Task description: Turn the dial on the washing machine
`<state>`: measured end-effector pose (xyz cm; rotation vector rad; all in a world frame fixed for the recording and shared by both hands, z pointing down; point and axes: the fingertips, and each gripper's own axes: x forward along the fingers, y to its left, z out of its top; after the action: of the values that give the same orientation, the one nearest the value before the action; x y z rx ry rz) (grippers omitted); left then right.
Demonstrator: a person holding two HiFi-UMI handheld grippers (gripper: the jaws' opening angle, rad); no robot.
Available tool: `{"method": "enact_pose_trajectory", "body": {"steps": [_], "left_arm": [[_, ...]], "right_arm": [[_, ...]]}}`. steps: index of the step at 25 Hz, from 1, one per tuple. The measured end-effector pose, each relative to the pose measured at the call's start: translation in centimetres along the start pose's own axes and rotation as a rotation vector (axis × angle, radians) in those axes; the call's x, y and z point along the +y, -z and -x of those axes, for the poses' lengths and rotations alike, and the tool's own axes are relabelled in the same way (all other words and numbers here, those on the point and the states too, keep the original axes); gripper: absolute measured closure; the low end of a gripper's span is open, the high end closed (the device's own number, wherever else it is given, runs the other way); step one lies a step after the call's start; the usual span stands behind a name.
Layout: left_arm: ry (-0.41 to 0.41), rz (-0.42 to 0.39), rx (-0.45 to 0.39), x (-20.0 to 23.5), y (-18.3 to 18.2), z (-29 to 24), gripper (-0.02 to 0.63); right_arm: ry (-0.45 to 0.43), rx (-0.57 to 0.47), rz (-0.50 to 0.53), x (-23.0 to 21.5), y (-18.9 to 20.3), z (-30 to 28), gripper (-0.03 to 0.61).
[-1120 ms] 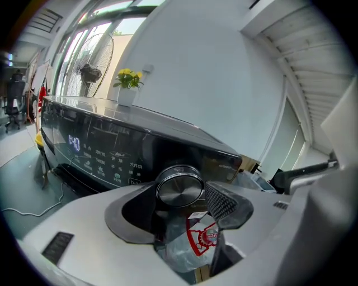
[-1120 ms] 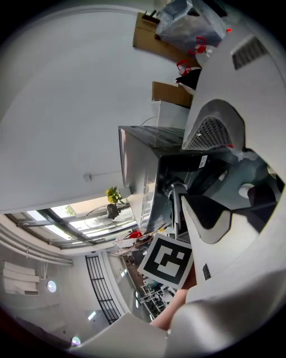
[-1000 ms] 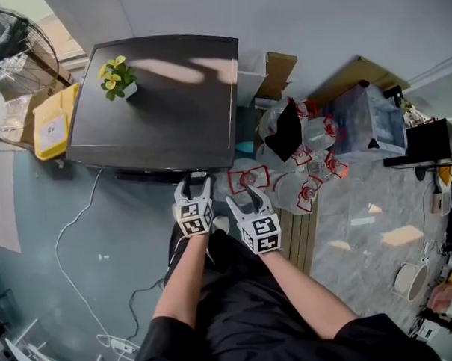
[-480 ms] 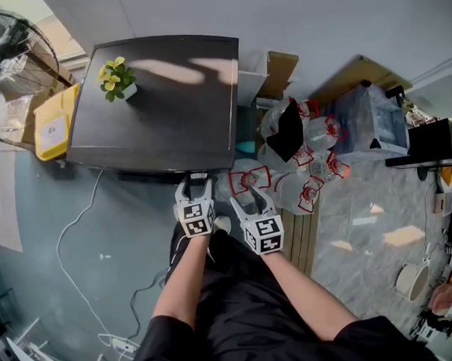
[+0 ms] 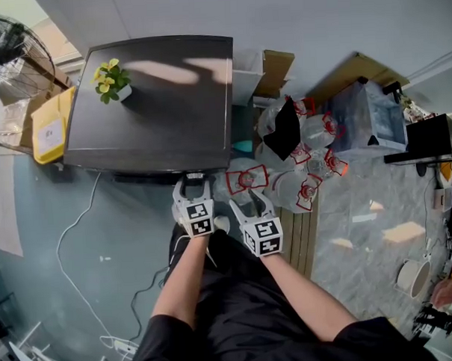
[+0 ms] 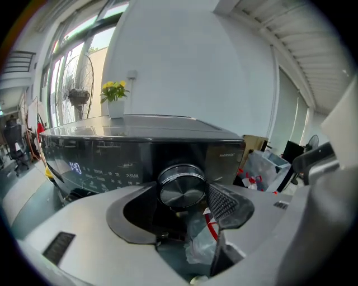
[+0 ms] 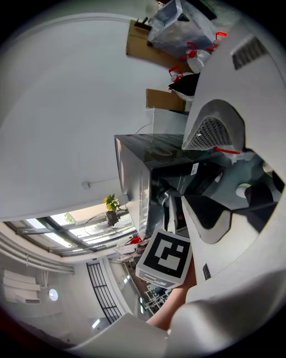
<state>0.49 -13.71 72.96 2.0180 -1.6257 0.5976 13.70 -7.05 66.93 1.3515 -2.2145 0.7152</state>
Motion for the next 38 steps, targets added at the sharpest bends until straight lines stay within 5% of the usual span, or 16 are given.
{"method": "enact_pose_trajectory", "body": {"steps": [11,15,26,32,38], "left_arm": [[-0.052,-0.165,0.035,-0.1,0.1,-0.1,0.353],[-0.051,-0.159,0.050,-0.1,0.4,0.0,0.353],[0.070,0.100,-0.015,0.1,0.5,0.3,0.327],[0.140,0.356,-0.045,0.2,0.2,0.1,0.327],[0.127,0.412,-0.009,0.3,0.6,-0.1,0.328]], "right_arm": [[0.017,-0.005,-0.028,-0.7,0.0,0.2,0.356],[0.017,-0.011,-0.034,-0.7,-0.2,0.3,0.356],[0.009,-0.007,-0.041,-0.6,0.3,0.4,0.356],[0.002,0.012,-0.058,-0.2,1.1,0.7,0.356],[0.014,0.003,-0.060,-0.7,0.8,1.2,0.356]]}}
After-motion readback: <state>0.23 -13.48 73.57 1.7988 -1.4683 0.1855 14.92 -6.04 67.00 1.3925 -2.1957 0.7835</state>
